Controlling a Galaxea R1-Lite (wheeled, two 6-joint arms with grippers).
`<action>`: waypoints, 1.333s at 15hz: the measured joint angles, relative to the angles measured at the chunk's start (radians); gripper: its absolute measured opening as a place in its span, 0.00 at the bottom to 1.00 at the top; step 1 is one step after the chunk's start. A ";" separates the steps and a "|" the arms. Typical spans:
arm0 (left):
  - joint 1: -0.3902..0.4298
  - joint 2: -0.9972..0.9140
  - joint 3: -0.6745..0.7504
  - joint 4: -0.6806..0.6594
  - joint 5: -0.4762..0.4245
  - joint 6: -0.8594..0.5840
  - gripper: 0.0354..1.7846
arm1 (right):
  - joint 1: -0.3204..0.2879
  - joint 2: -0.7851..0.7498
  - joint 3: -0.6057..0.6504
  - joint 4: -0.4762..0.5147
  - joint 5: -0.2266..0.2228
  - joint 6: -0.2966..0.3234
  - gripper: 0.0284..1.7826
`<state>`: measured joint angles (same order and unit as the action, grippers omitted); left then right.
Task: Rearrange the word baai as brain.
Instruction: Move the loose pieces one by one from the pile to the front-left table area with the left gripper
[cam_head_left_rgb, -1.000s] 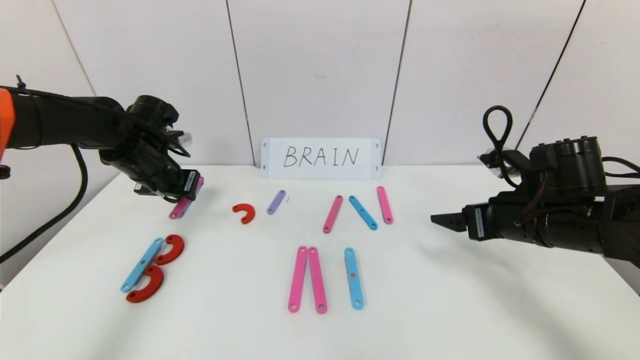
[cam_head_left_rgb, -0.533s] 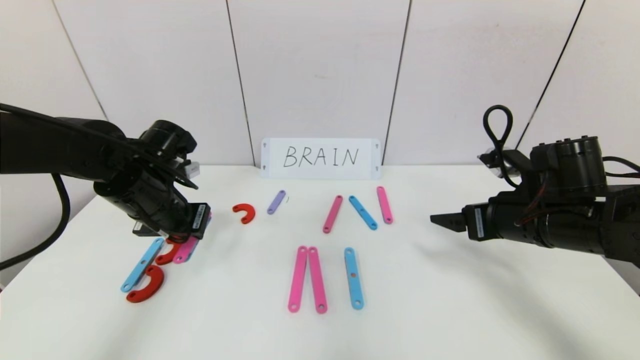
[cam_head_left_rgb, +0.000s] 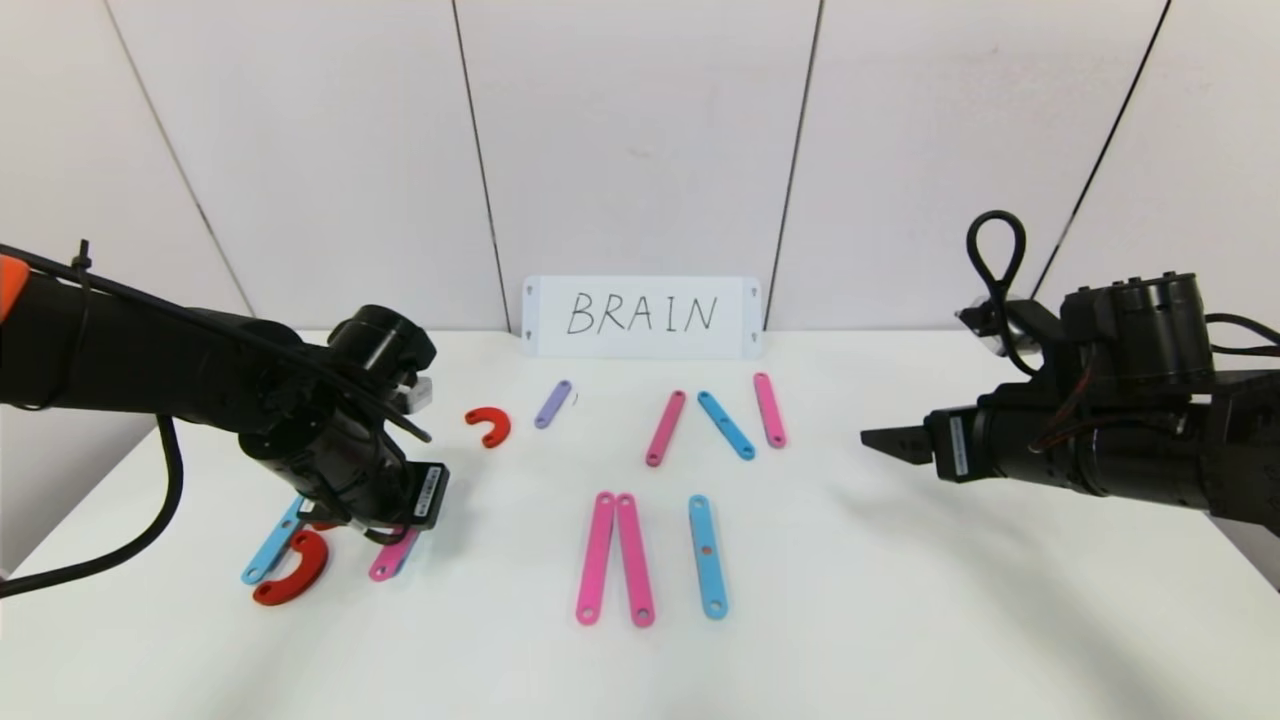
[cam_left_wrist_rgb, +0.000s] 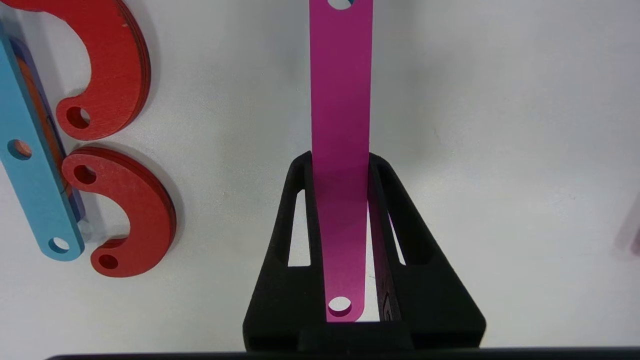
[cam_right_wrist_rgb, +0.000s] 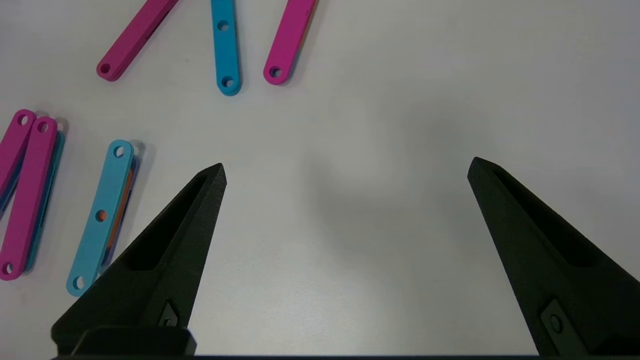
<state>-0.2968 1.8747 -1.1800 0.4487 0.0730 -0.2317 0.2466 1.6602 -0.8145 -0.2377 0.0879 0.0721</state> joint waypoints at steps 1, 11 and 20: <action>-0.003 0.005 0.002 0.004 0.000 0.000 0.15 | 0.000 0.000 0.000 0.000 0.000 0.000 0.95; -0.016 0.032 0.014 -0.002 0.000 0.000 0.21 | 0.000 0.000 0.003 0.000 -0.001 0.000 0.95; -0.020 0.032 -0.029 0.003 -0.001 -0.030 0.91 | 0.000 -0.001 0.003 0.000 -0.001 -0.001 0.95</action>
<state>-0.3164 1.9066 -1.2094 0.4517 0.0715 -0.2615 0.2466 1.6596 -0.8111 -0.2374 0.0866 0.0715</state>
